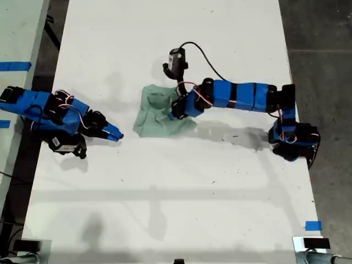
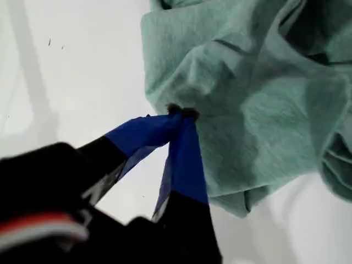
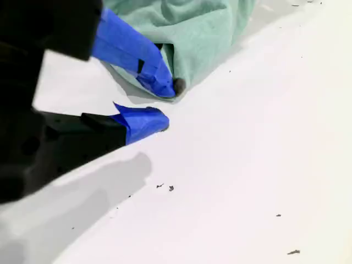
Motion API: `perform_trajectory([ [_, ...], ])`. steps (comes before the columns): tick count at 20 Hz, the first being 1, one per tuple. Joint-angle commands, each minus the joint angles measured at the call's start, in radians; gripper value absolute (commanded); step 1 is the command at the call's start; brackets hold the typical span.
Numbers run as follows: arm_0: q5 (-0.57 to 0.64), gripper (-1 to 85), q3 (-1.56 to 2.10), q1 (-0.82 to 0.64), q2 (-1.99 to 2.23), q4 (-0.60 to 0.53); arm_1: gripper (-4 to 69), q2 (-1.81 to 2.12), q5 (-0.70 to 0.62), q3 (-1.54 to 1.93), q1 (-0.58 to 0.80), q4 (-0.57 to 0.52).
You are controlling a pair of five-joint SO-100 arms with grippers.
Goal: Fold tshirt
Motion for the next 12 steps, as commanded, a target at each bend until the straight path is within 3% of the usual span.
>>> perform_trajectory([
  [1, 0.0, 6.5, 0.011, -0.003, 0.012, 0.008, -1.4, 0.003, -0.064, -0.098, 0.104, -0.003],
  [8, 0.006, 7.7, 0.011, -0.012, 0.044, 0.025, -1.4, -0.285, -0.199, -0.403, 0.433, -0.038],
  [12, 0.138, 10.9, 0.012, -0.034, 0.29, 0.15, -1.4, 0.008, -0.249, -0.31, 0.52, 0.135],
])
